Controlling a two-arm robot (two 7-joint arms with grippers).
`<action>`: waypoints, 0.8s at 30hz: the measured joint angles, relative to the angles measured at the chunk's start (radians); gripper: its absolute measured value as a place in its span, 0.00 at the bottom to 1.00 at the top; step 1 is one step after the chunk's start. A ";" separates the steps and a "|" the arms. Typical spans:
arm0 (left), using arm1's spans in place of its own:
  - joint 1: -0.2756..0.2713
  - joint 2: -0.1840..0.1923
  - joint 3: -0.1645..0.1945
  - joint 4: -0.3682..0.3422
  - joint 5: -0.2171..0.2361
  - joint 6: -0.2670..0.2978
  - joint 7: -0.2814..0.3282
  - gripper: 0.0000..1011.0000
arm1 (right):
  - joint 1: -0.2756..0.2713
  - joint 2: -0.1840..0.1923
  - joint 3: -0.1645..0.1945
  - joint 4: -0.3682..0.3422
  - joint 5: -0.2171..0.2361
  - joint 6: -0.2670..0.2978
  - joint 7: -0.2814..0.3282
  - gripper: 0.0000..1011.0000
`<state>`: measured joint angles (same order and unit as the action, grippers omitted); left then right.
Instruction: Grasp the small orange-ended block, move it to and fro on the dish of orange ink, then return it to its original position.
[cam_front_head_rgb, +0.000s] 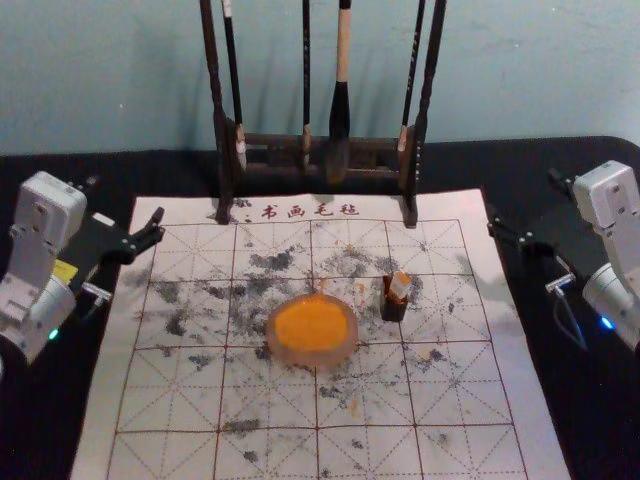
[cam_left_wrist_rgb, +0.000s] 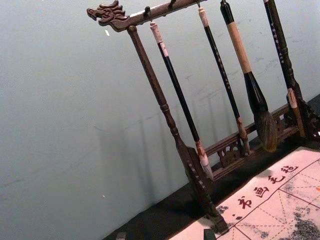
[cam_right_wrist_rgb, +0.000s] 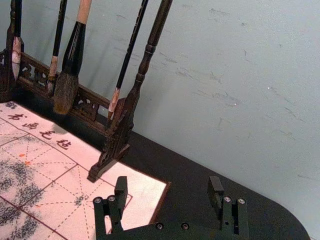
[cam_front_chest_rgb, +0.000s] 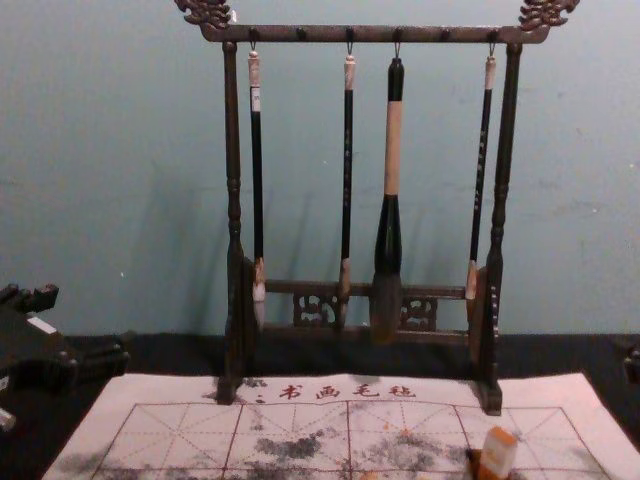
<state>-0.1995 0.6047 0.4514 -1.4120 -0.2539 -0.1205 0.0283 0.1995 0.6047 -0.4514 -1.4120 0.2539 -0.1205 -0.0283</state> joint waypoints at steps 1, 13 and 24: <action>0.000 0.000 0.000 0.000 0.000 0.000 0.000 0.99 | 0.000 0.000 0.000 0.000 0.000 0.000 0.000 0.99; 0.000 0.000 0.000 0.000 0.000 0.000 0.000 0.99 | 0.000 0.000 0.000 0.000 0.000 0.000 0.000 0.99; 0.000 0.000 0.000 0.000 0.000 0.000 0.000 0.99 | 0.000 0.000 0.000 0.000 0.000 0.000 0.000 0.99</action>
<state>-0.1996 0.6047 0.4514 -1.4120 -0.2539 -0.1205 0.0283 0.1995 0.6047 -0.4514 -1.4119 0.2539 -0.1205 -0.0283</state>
